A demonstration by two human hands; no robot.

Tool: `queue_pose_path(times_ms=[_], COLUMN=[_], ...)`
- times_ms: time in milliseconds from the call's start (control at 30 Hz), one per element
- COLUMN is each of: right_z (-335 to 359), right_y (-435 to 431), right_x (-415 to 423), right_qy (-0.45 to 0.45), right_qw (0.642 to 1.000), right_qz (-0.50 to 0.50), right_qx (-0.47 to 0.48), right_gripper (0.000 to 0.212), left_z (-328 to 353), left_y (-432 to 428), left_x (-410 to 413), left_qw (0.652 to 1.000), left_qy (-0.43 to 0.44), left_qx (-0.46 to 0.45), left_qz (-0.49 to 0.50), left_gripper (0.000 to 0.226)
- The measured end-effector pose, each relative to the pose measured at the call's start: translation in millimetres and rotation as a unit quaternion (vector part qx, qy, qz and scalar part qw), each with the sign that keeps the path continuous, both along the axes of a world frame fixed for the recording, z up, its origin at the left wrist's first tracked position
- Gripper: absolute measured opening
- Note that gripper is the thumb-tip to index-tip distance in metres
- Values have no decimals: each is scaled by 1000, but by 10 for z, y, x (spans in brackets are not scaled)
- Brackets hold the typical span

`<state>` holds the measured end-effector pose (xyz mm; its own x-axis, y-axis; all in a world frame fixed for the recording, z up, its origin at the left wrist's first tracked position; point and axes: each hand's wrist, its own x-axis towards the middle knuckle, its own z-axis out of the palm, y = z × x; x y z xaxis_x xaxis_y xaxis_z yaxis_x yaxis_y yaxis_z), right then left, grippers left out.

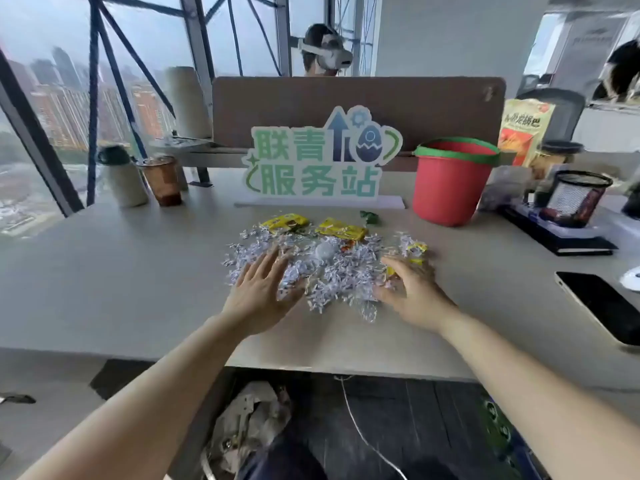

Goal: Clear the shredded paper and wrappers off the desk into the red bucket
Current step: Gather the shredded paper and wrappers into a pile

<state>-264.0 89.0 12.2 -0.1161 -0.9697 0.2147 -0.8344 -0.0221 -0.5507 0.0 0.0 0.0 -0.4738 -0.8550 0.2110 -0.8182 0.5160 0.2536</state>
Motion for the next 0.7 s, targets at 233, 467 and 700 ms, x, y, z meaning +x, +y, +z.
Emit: queue_pose_path(times_ms=[233, 467, 700], right_z=[-232, -299, -291], right_y=[173, -295, -717], right_x=[243, 227, 151], right_qy=[41, 59, 102], right_qw=[997, 996, 991], right_qz=[9, 44, 74], right_qx=[66, 45, 55], right_gripper=[84, 87, 81], left_z=[-198, -216, -231], left_y=[132, -205, -470], left_x=[218, -67, -296], left_qw=[998, 998, 997], left_qy=[-32, -47, -68], left_qx=[29, 25, 34], left_qz=[35, 38, -8], left_gripper=[77, 85, 90])
